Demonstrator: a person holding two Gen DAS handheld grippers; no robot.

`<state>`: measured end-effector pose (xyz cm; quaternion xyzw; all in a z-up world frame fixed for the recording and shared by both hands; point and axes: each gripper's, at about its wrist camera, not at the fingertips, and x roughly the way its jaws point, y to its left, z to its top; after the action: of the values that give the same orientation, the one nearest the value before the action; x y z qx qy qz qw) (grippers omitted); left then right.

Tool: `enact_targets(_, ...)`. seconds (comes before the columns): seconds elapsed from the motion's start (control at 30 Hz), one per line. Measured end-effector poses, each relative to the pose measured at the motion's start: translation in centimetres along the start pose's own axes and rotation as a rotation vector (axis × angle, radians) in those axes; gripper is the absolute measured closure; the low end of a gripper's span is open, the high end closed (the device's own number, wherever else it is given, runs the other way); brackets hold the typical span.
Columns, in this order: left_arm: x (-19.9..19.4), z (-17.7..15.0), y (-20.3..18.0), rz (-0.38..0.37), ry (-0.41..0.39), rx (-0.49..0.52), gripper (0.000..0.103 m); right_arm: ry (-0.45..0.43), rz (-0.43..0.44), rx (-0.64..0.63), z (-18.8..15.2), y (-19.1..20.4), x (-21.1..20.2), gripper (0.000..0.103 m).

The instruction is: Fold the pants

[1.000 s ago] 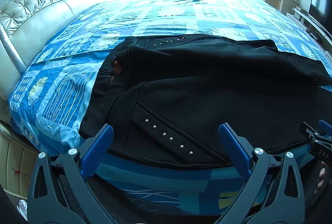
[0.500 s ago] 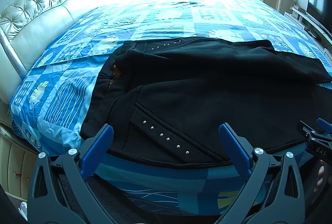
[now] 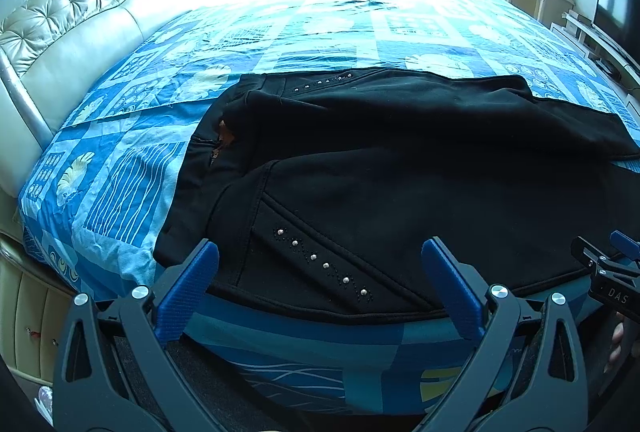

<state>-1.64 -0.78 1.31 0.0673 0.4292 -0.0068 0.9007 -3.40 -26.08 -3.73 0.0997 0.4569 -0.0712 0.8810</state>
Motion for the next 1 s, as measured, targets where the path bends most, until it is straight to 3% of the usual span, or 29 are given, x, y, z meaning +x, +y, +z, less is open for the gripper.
enact_targets(1.0, 0.05, -0.01, -0.05, 0.005, 0.002, 0.004, 0.002, 0.019, 0.002, -0.007, -0.2, 0.08, 0.54, 0.004)
